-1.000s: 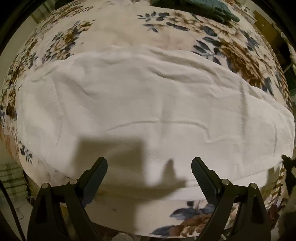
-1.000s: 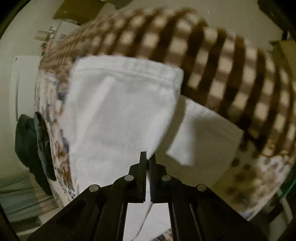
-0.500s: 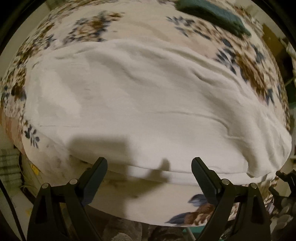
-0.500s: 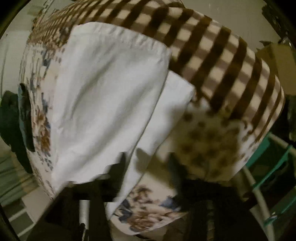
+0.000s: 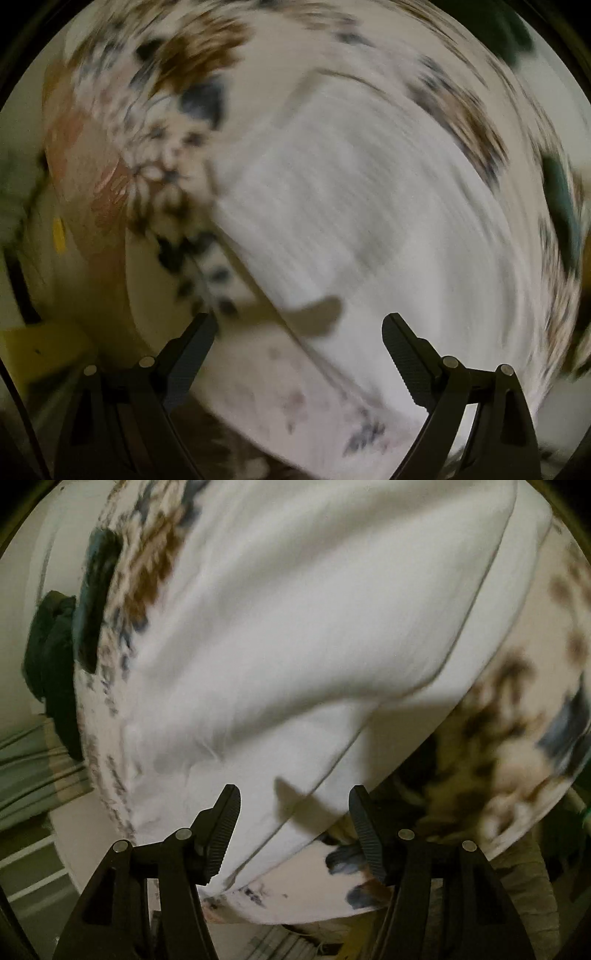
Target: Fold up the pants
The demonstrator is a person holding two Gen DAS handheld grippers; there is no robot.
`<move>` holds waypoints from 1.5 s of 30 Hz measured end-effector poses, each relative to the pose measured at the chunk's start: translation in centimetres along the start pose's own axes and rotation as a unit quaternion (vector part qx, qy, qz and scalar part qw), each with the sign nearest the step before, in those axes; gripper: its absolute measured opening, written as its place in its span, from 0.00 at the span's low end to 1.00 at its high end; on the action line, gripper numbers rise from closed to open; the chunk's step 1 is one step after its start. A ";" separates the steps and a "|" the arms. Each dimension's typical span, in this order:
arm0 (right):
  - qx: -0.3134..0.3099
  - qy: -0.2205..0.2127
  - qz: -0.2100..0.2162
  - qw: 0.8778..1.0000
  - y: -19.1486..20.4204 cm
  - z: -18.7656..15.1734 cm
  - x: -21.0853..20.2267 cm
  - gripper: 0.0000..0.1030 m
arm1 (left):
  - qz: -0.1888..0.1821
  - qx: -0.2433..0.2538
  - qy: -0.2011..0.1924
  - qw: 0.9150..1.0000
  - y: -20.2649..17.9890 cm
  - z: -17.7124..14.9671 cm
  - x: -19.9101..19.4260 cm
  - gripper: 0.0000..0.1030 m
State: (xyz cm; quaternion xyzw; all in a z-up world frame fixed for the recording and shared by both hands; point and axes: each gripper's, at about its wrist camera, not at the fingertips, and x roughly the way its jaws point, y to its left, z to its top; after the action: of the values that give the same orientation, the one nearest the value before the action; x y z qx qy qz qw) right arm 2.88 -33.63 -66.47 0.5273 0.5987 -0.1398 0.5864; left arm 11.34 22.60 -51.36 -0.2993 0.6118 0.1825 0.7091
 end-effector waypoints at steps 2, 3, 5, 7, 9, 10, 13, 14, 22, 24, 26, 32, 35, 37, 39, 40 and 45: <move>0.005 -0.007 -0.004 1.000 0.4 -1.0 1.3 0.62 | -0.039 -0.044 0.016 0.998 2.2 2.2 1.8 0.90; 0.008 -0.011 -0.007 1.000 0.6 -1.5 1.9 0.62 | -0.065 -0.062 0.027 0.996 3.0 3.0 2.8 0.89; 0.031 -0.008 0.013 0.999 0.1 -2.5 2.6 0.62 | -0.105 -0.079 0.035 0.991 3.5 3.9 3.9 0.89; 0.049 -0.008 0.025 0.998 -0.4 -2.7 3.1 0.62 | -0.105 -0.060 0.015 0.993 3.0 4.2 3.9 0.60; 0.045 -0.019 0.022 0.999 0.0 -3.3 3.2 0.62 | -0.057 -0.005 -0.027 0.998 1.5 4.0 2.7 0.21; 0.036 -0.029 0.017 0.999 0.4 -3.8 3.0 0.62 | -0.053 0.009 -0.036 0.998 1.1 4.2 2.2 0.17; 0.024 -0.045 0.018 0.999 0.6 -4.6 2.2 0.62 | -0.057 0.033 -0.068 0.995 1.0 3.3 -0.1 0.14; 0.021 -0.047 0.018 0.999 0.5 -4.7 1.9 0.62 | -0.058 0.037 -0.075 0.995 1.2 3.1 -0.7 0.13; 0.055 -0.051 0.003 0.997 1.6 -3.5 4.9 0.34 | -0.044 0.031 -0.076 0.996 1.8 7.4 0.3 0.13; 0.073 -0.057 0.007 0.996 0.9 -3.0 4.3 0.12 | -0.039 0.028 -0.081 0.996 2.0 7.6 -0.3 0.13; 0.056 -0.057 0.006 0.997 1.7 -4.1 3.6 0.08 | -0.029 0.032 -0.091 0.995 2.0 7.7 -0.8 0.13; -0.009 0.013 -0.058 0.998 2.5 -5.3 4.3 0.12 | 0.000 0.031 -0.080 0.996 2.8 8.6 0.8 0.16; 0.005 0.034 -0.016 0.999 1.7 -4.2 3.9 0.15 | 0.026 0.052 -0.067 0.996 1.6 7.7 -0.1 0.26; 0.010 0.016 0.000 1.000 0.9 -3.5 1.9 0.30 | 0.032 0.071 -0.069 0.995 0.4 6.4 -1.4 0.44; 0.027 -0.028 0.008 0.999 -0.7 -2.5 -1.3 0.51 | 0.041 0.099 -0.073 0.992 -1.1 4.8 -2.5 0.78; 0.042 -0.054 0.009 0.998 -1.7 -1.8 -3.0 0.53 | 0.044 0.114 -0.075 0.990 -2.1 3.8 -2.9 0.89; 0.120 -0.151 -0.016 0.981 -8.5 3.9 -9.8 0.53 | 0.050 0.203 -0.079 0.975 -8.9 -2.1 -3.4 0.92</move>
State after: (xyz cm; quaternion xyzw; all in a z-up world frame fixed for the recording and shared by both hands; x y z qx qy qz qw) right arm -4.10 -44.71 -62.99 0.5568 0.4905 -0.2982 0.6004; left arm 14.65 14.90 -46.41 -0.1028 0.5922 0.1135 0.7911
